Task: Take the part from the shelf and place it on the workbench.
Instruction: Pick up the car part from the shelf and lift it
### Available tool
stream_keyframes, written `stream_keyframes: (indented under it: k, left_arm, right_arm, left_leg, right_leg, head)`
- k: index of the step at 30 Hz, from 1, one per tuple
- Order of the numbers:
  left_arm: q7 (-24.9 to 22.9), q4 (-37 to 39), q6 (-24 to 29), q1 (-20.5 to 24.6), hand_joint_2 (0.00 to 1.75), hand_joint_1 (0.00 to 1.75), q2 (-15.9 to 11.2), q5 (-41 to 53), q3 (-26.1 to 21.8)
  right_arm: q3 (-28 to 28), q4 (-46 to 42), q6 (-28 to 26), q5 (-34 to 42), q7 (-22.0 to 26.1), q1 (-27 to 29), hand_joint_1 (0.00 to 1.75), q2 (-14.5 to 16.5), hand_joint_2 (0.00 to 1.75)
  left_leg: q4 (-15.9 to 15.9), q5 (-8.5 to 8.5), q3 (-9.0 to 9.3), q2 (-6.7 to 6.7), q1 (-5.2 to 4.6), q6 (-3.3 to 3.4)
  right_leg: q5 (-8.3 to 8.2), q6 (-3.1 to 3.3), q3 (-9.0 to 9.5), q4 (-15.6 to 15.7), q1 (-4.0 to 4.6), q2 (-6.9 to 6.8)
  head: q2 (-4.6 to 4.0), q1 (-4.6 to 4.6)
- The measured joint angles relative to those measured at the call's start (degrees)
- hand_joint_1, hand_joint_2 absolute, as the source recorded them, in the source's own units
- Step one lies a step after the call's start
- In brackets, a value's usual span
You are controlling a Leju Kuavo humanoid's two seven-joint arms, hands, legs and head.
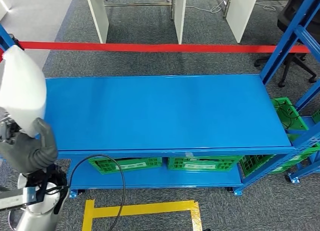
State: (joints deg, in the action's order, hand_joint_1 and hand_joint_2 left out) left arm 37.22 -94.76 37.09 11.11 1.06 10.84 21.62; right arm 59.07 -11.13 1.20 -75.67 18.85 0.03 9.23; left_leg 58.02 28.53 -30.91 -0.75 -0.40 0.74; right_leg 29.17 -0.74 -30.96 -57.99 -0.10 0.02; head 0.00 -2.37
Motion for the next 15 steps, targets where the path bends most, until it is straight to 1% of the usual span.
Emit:
stream_keyframes:
  k: [3,6,8,10,12,13,14,15]
  left_arm:
    - [0.1,-2.1,0.9,0.0,1.75,1.75,-1.0,0.7,0.2]
    - [0.0,-3.8,-0.5,0.0,1.75,1.75,-2.0,0.2,0.7]
    - [-0.1,-4.4,-1.7,0.0,1.75,1.75,-2.3,-0.5,1.2]
    - [-0.2,-4.7,-2.7,0.0,1.75,1.75,-2.5,-1.2,1.8]
    - [-0.3,-5.1,-3.3,0.0,1.75,1.75,-2.6,-1.6,2.3]
    - [-0.3,-5.3,-3.4,0.1,1.75,1.75,-2.6,-1.6,2.5]
    - [-0.3,-5.4,-3.5,0.2,1.75,1.75,-2.6,-1.7,2.7]
    - [-0.3,-5.5,-3.5,0.2,1.75,1.75,-2.6,-1.8,2.9]
  right_arm:
    - [0.6,0.0,0.8,0.1,-0.4,0.0,0.00,0.0,0.00]
    - [1.0,0.0,0.8,0.1,-1.2,-0.1,0.00,0.1,0.00]
    - [1.0,0.0,-0.3,-0.1,-2.2,-0.1,0.00,0.3,0.00]
    - [1.1,0.0,-1.4,-0.1,-3.1,-0.2,0.00,0.5,0.00]
    - [1.3,0.0,-1.9,-0.2,-3.4,-0.3,0.00,0.6,0.00]
    - [1.3,0.0,-2.0,-0.2,-3.5,-0.4,0.00,0.6,0.00]
    - [1.4,0.0,-2.0,-0.2,-3.5,-0.5,0.00,0.6,0.00]
    - [1.4,0.0,-2.1,-0.2,-3.6,-0.5,0.00,0.6,0.00]
  left_leg:
    - [0.1,0.01,-0.01,0.00,-0.05,0.02]
    - [0.3,0.12,-0.07,0.00,-0.18,0.18]
    - [0.4,0.19,-0.12,-0.01,-0.20,0.29]
    - [0.5,0.21,-0.20,-0.01,-0.26,0.48]
    - [-0.1,-0.15,-0.05,0.05,-0.11,0.91]
    - [-0.6,-0.45,0.13,0.11,0.07,1.20]
    - [-1.1,-0.74,0.29,0.18,0.28,1.46]
    - [-1.4,-0.94,0.41,0.25,0.45,1.62]
  right_leg:
    - [-0.02,-0.03,0.00,0.0,-0.02,0.00]
    - [-0.08,-0.16,-0.01,0.1,-0.10,-0.01]
    - [-0.10,-0.24,-0.01,0.1,-0.13,-0.01]
    - [-0.19,-0.45,0.01,0.2,-0.19,-0.01]
    - [-0.16,-0.80,-0.04,0.3,-0.20,0.01]
    - [0.31,-0.98,-0.39,-0.2,-0.16,0.03]
    - [1.31,-1.13,-1.26,-1.9,-0.13,0.04]
    - [2.83,-1.29,-2.79,-4.8,-0.17,0.05]
  head:
    - [0.00,0.00]
    - [0.00,0.01]
    - [0.00,0.01]
    - [0.00,0.02]
    - [0.01,0.02]
    - [0.01,0.00]
    - [0.01,-0.07]
    - [0.01,-0.13]
